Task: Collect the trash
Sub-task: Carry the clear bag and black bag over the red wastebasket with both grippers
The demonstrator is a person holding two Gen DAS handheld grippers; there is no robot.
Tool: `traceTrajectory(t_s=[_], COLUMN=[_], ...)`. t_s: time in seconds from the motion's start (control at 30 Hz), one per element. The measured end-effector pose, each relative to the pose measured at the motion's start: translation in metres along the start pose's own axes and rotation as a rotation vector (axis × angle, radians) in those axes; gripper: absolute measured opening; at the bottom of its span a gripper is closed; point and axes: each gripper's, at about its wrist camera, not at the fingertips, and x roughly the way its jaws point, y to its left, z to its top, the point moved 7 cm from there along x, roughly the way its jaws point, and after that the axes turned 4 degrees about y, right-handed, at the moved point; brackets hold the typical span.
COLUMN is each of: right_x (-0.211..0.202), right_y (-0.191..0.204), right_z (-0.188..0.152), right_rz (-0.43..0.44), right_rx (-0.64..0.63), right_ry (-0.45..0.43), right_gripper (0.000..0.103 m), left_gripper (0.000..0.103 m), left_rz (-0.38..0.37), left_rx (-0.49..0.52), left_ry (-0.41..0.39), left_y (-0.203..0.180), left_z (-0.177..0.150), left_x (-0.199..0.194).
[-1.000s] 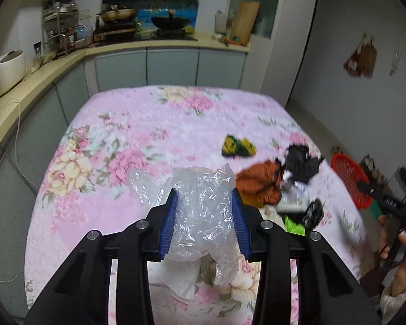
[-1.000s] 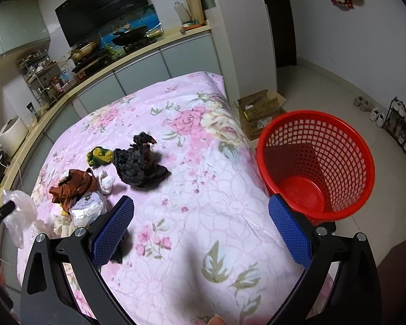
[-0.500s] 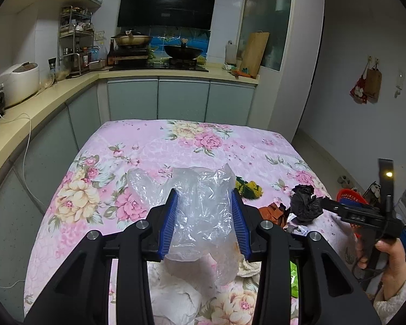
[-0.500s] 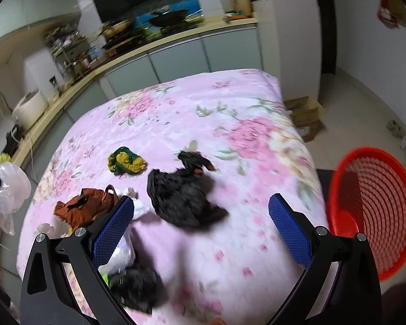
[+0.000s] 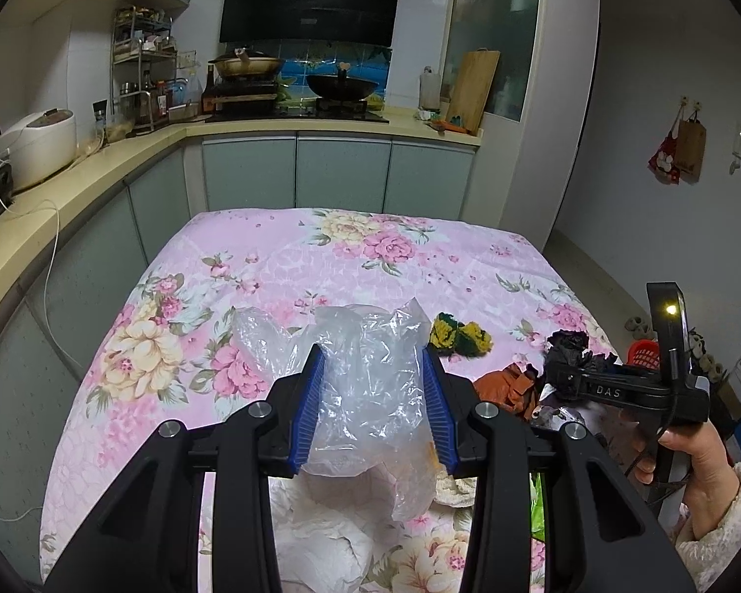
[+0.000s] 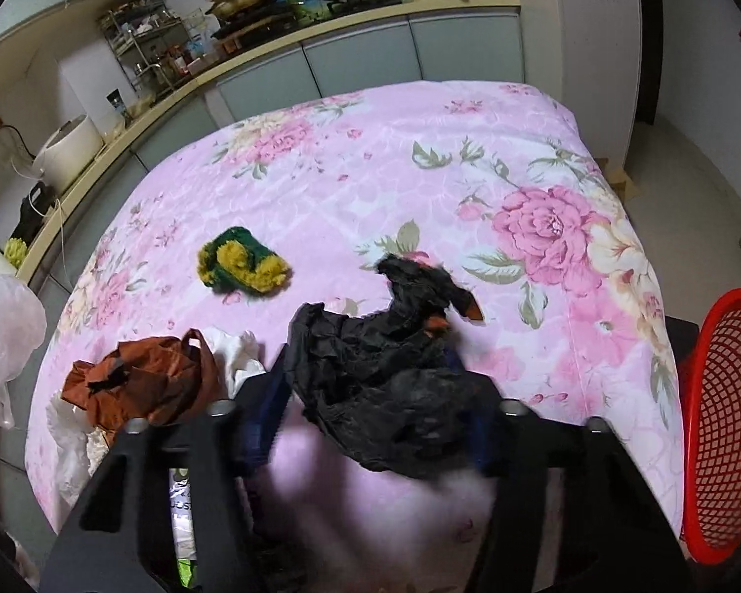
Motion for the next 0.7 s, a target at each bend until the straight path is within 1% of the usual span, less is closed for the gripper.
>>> traceTrajectory(t_s=[0.07, 0.27, 0.5, 0.7], right_x=[-0.003, -0.031, -0.081, -0.115], right_y=[-0.001, -0.004, -0.012, -0.024], right_z=[0.000, 0.002, -0.002, -0.008], right_rz=[-0.005, -0.029, -0.023, -0.024], right_rx=[-0.003, 0.001, 0.036, 0.062], right_ry=[-0.010, -0.091, -0.179, -0.232], right_gripper=[0.051, 0.050, 0.050, 0.050], left_gripper=[0.037, 0.037, 0.037, 0.037], left_rz=[0.001, -0.004, -0.022, -0.056], left_rx=[-0.002, 0.010, 0.032, 0.073], left_ry=[0.005, 0.004, -0.017, -0.028], left_y=[0.000, -0.009, -0.024, -0.048], left_z=[-0.001, 0.000, 0.007, 0.013], left_x=[0.002, -0.001, -0.009, -0.013])
